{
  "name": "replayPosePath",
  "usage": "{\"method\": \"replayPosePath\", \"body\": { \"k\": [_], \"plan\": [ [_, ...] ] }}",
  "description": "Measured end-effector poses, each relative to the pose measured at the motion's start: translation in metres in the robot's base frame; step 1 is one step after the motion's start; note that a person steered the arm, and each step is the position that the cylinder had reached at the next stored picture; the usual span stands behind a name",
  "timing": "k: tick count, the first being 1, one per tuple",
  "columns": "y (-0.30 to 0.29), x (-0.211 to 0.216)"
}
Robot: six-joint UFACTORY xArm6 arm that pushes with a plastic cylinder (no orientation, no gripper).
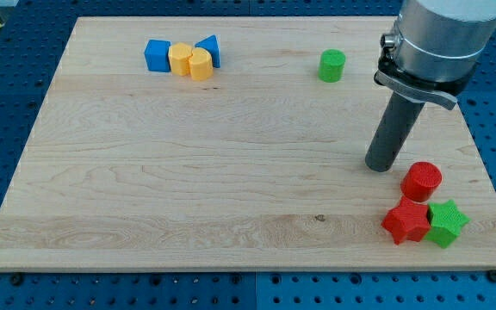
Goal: Move the red circle a bit right
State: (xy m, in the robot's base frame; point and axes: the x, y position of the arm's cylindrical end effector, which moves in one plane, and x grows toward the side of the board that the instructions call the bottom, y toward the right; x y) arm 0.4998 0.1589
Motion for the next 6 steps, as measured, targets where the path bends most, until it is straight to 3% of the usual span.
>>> {"method": "replayPosePath", "body": {
  "k": [2,5,6],
  "plan": [
    [0.028,0.019],
    [0.065,0.009],
    [0.102,0.007]
  ]
}}
